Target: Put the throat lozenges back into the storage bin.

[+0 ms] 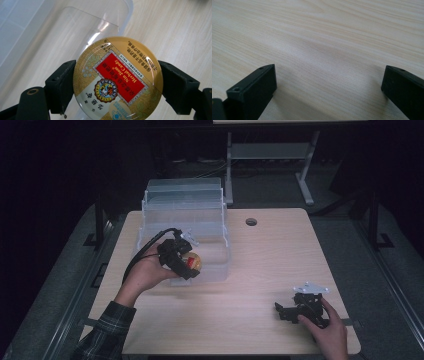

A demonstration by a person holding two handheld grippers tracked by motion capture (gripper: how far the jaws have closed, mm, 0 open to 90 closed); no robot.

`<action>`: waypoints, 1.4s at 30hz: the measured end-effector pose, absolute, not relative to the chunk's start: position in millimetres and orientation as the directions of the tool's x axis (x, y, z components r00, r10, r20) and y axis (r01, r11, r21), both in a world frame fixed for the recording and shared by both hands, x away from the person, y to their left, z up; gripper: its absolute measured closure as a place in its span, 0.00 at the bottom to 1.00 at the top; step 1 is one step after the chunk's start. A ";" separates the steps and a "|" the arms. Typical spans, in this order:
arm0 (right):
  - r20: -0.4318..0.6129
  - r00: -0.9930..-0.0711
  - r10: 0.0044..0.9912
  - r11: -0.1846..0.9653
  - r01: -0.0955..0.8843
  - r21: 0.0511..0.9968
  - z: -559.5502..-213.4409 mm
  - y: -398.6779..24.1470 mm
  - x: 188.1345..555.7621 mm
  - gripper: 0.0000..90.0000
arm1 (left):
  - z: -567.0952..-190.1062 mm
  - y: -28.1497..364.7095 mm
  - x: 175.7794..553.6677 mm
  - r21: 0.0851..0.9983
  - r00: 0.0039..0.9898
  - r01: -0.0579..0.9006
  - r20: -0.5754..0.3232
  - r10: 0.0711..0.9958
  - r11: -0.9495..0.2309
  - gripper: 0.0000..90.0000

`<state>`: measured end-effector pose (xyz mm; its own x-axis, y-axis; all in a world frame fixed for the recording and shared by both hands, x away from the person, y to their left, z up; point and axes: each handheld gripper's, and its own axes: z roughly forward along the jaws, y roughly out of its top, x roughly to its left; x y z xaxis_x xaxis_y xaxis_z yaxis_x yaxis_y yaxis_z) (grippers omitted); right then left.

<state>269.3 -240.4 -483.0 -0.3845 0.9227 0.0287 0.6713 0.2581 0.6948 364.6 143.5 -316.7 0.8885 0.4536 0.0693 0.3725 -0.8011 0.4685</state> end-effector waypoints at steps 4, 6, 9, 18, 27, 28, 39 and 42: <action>0.030 -0.384 0.923 0.257 0.672 0.694 -483.0 -240.3 269.3 0.00 | -315.9 149.8 367.9 0.473 0.881 0.384 0.070 0.469 -0.793 0.22; 0.029 -0.384 0.923 0.258 0.671 0.695 -483.0 -240.4 269.3 0.00 | -315.8 153.0 369.4 0.476 0.875 0.391 0.072 0.478 -0.787 0.22; 0.028 -0.384 0.923 0.258 0.671 0.695 -483.1 -240.4 269.4 0.00 | -315.3 157.8 371.9 0.475 0.869 0.403 0.070 0.490 -0.782 0.22; 0.029 -0.384 0.923 0.257 0.672 0.695 -483.0 -240.4 269.3 0.00 | -313.9 169.8 377.4 0.482 0.846 0.436 0.069 0.529 -0.760 0.22; 0.028 -0.384 0.923 0.259 0.671 0.695 -483.1 -240.4 269.3 0.00 | -311.2 181.7 382.8 0.481 0.831 0.454 0.077 0.552 -0.750 0.22; 0.028 -0.385 0.923 0.259 0.671 0.695 -483.1 -240.5 269.4 0.00 | -310.9 183.2 383.4 0.478 0.829 0.458 0.076 0.554 -0.750 0.22; 0.028 -0.384 0.923 0.258 0.671 0.695 -483.1 -240.4 269.3 0.00 | -312.3 203.9 391.2 0.477 0.794 0.501 0.078 0.602 -0.722 0.22; 0.025 -0.385 0.923 0.260 0.669 0.696 -483.2 -240.6 269.5 0.00 | -312.4 209.4 392.6 0.474 0.788 0.508 0.081 0.610 -0.719 0.22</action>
